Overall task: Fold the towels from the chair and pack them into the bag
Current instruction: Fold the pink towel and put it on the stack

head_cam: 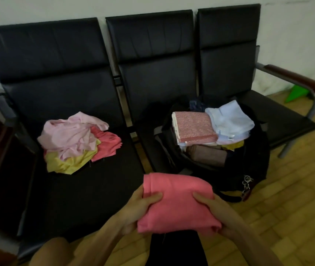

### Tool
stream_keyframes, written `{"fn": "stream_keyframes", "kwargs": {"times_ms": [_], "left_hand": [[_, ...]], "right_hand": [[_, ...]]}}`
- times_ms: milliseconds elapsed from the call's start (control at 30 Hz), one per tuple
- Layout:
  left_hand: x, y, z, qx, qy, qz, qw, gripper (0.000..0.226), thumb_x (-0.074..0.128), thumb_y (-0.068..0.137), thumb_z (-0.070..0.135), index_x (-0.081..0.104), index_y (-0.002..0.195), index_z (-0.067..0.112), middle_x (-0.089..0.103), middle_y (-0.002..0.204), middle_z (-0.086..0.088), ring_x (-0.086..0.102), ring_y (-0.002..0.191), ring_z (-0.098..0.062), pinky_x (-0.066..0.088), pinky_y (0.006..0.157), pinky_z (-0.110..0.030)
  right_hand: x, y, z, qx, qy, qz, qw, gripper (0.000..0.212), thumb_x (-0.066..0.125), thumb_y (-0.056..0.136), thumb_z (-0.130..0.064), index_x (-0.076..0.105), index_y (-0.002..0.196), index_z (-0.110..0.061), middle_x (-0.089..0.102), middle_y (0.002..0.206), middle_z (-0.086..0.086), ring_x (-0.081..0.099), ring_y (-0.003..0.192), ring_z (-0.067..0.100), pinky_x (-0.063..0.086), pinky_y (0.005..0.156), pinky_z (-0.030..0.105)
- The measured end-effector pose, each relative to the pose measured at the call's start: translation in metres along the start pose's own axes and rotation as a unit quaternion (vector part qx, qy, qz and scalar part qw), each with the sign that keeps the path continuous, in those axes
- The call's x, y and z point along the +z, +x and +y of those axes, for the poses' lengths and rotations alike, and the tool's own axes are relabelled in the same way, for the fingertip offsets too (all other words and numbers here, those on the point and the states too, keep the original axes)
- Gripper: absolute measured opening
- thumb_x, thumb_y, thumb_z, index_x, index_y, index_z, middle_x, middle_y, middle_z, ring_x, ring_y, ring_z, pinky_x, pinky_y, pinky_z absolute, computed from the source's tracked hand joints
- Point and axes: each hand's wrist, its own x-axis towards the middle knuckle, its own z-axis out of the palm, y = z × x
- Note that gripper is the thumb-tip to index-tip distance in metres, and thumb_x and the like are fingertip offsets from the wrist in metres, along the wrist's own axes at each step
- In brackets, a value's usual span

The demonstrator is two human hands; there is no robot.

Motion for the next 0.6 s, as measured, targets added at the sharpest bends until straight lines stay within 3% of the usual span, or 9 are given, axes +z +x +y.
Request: {"fn": "stream_keyframes", "kwargs": {"times_ms": [100, 200, 367, 533, 600], "left_hand": [[0.023, 0.031, 0.020, 0.024, 0.020, -0.002, 1.000, 0.035, 0.072, 0.089, 0.016, 0.060, 0.120, 0.026, 0.071, 0.115, -0.001, 0.068, 0.105, -0.016, 0.056, 0.082, -0.026], [0.045, 0.077, 0.051, 0.058, 0.027, -0.013, 0.998, 0.037, 0.070, 0.089, 0.013, 0.060, 0.123, 0.022, 0.072, 0.112, 0.000, 0.069, 0.101, -0.012, 0.055, 0.074, -0.019], [0.076, 0.158, 0.122, 0.111, 0.031, -0.023, 0.993, 0.046, 0.068, 0.092, 0.011, 0.053, 0.134, 0.018, 0.067, 0.121, -0.004, 0.066, 0.108, -0.017, 0.058, 0.082, -0.027], [0.086, 0.239, 0.166, 0.160, 0.076, -0.028, 0.984, 0.055, 0.064, 0.095, 0.011, 0.044, 0.145, 0.022, 0.059, 0.132, -0.002, 0.058, 0.120, -0.018, 0.051, 0.098, -0.035], [0.085, 0.267, 0.168, 0.170, 0.101, -0.017, 0.980, 0.061, 0.064, 0.095, 0.011, 0.039, 0.149, 0.022, 0.057, 0.135, -0.001, 0.055, 0.123, -0.017, 0.048, 0.102, -0.037]], "right_hand": [[-0.023, 0.025, -0.023, -0.022, -0.041, 0.012, 0.999, 0.046, 0.073, 0.078, -0.037, 0.064, 0.115, -0.012, 0.076, 0.103, 0.011, 0.072, 0.096, 0.027, 0.058, 0.087, 0.045], [-0.042, 0.060, -0.065, -0.065, -0.068, 0.021, 0.995, 0.043, 0.069, 0.084, -0.036, 0.064, 0.117, -0.010, 0.075, 0.103, 0.011, 0.073, 0.096, 0.027, 0.058, 0.087, 0.044], [-0.065, 0.132, -0.161, -0.126, -0.102, 0.004, 0.987, 0.047, 0.070, 0.088, -0.037, 0.059, 0.127, -0.013, 0.073, 0.113, 0.009, 0.071, 0.103, 0.026, 0.055, 0.095, 0.043], [-0.078, 0.206, -0.221, -0.164, -0.137, 0.003, 0.977, 0.038, 0.068, 0.090, -0.028, 0.059, 0.125, -0.017, 0.071, 0.106, -0.001, 0.070, 0.093, 0.011, 0.056, 0.071, 0.021], [-0.084, 0.236, -0.228, -0.163, -0.173, 0.005, 0.971, 0.047, 0.069, 0.089, -0.030, 0.055, 0.131, -0.017, 0.069, 0.112, 0.000, 0.067, 0.097, 0.011, 0.054, 0.074, 0.023]]}}
